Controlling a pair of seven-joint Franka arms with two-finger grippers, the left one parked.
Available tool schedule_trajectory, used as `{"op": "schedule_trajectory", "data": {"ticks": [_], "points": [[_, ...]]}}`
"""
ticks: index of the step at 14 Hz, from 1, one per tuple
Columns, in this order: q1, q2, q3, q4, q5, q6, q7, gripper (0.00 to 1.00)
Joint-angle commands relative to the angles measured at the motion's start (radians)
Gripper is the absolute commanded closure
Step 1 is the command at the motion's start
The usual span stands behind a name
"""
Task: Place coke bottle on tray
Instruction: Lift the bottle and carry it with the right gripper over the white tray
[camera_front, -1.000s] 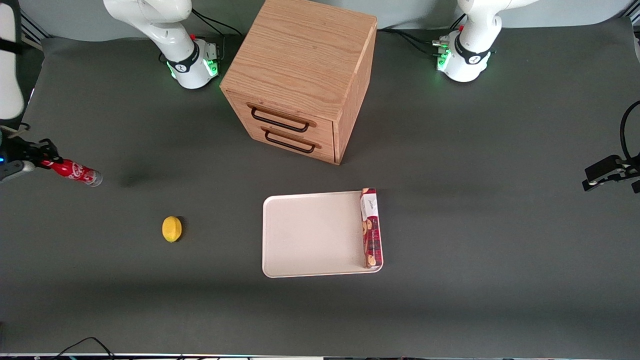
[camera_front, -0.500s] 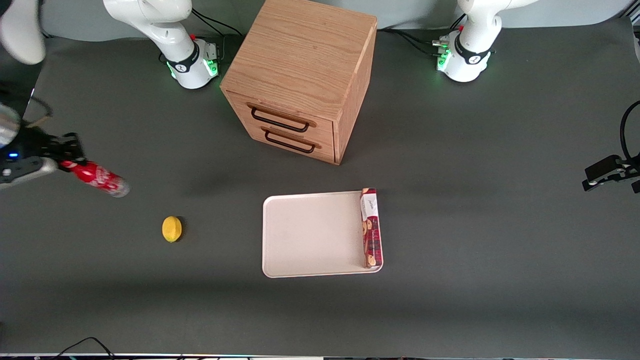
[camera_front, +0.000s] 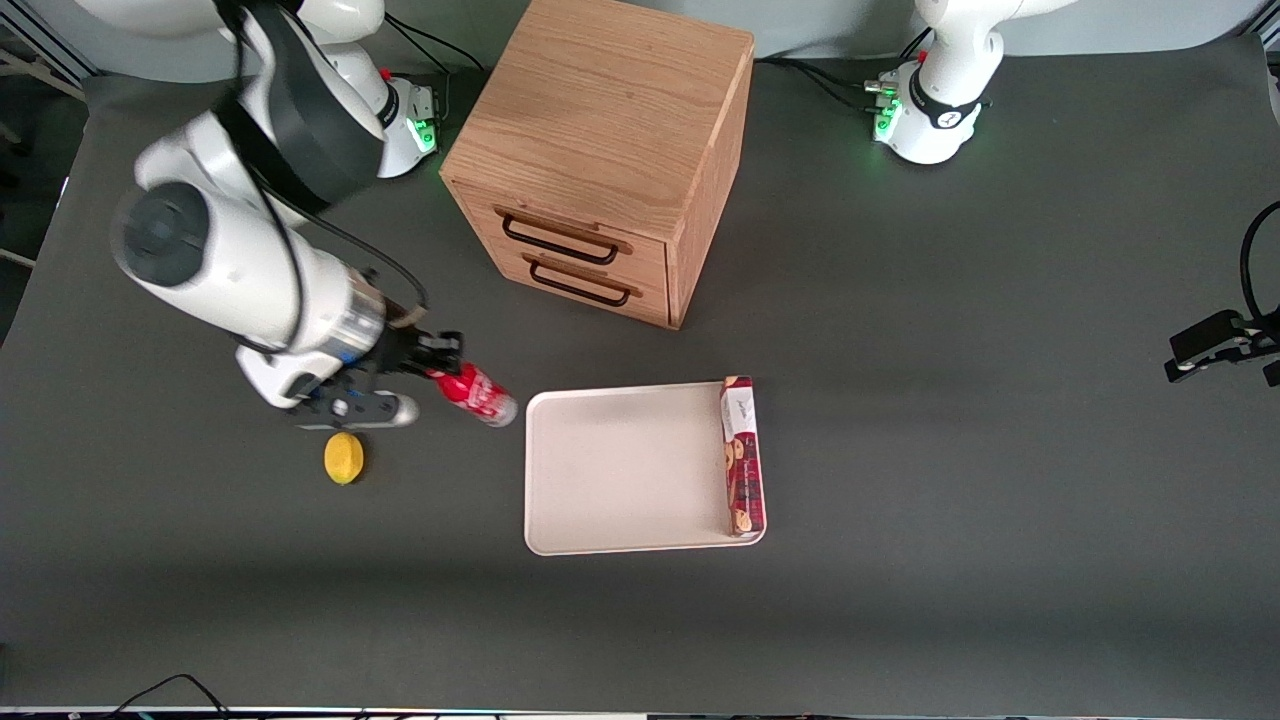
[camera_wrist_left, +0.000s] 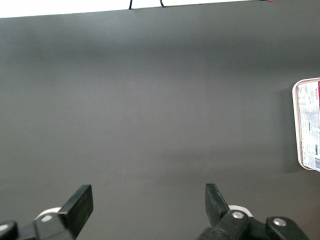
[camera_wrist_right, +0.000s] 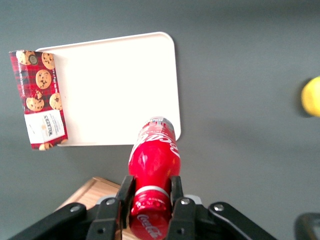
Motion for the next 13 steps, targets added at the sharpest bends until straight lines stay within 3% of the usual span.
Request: {"op": "schedule_trajectory", "data": {"ticks": [1, 5, 7, 8, 9, 10, 13], "points": [[0.047, 0.118, 0.014, 0.033, -0.089, 0.062, 0.158, 1.00], [0.074, 0.186, 0.020, -0.053, -0.117, 0.243, 0.235, 1.00], [0.094, 0.220, 0.020, -0.055, -0.190, 0.251, 0.290, 1.00], [0.095, 0.238, 0.020, -0.053, -0.230, 0.252, 0.316, 0.92], [0.095, 0.249, 0.022, -0.049, -0.235, 0.252, 0.325, 0.36], [0.094, 0.249, 0.025, -0.046, -0.234, 0.252, 0.326, 0.00], [0.089, 0.191, 0.031, -0.027, -0.232, 0.184, 0.312, 0.00]]}}
